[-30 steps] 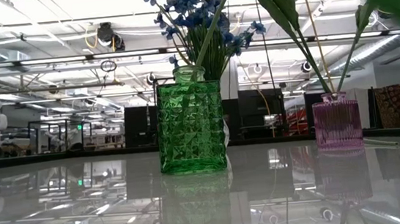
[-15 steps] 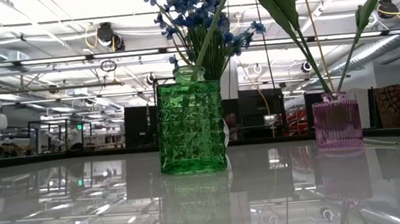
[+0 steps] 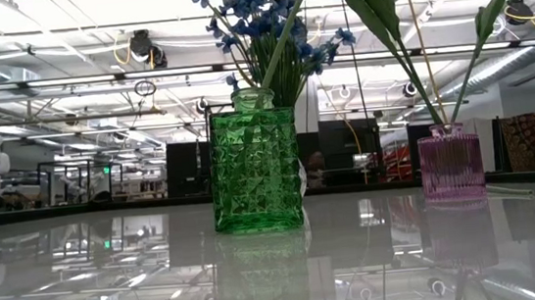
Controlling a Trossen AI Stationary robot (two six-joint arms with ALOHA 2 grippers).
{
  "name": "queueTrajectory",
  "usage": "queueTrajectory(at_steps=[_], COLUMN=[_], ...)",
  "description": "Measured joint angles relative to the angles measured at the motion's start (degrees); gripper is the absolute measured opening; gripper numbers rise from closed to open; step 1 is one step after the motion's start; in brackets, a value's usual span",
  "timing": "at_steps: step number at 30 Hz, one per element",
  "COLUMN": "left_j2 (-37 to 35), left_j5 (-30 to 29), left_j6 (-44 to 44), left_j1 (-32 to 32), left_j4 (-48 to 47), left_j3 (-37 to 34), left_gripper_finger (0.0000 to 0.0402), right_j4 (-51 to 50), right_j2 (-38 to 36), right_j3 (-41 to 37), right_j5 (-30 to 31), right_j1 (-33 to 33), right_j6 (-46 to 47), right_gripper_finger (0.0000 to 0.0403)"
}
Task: Sort flowers into vase by color
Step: Put the bottom white tulip into the green vase
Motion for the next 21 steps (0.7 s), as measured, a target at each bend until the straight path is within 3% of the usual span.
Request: queueTrajectory(at_steps=[4, 8, 11, 17, 21], left_j2=[0.0, 0.0, -0.03, 0.01, -0.09], left_j5=[3.72, 7.76, 9.2, 9.22, 9.26], left_j6=[6.6, 9.26, 9.15, 10.42, 10.9], left_j1=[1.93, 3.86, 4.59, 6.51, 6.81], left_j4=[7.88, 11.22, 12.05, 20.58, 24.5], left_j3=[0.0, 0.0, -0.89, -6.91, -10.32], left_gripper_finger=[0.0, 0.0, 0.0, 0.0, 0.0], right_j4=[15.5, 40.73, 65.65, 106.53, 121.36], right_j2=[-1.36, -2.01, -2.74, -3.47, -6.41], right_j3=[-1.86, -10.84, -19.48, -33.9, -39.99], right_j5=[-4.75, -20.57, -28.44, -29.01, -30.71], right_j1=[-6.82, -14.61, -18.58, -21.3, -19.91], right_j6=[-15.23, -25.55, -31.69, -42.0, -46.51], right_gripper_finger=[0.0096, 0.0095, 0.0095, 0.0096, 0.0096])
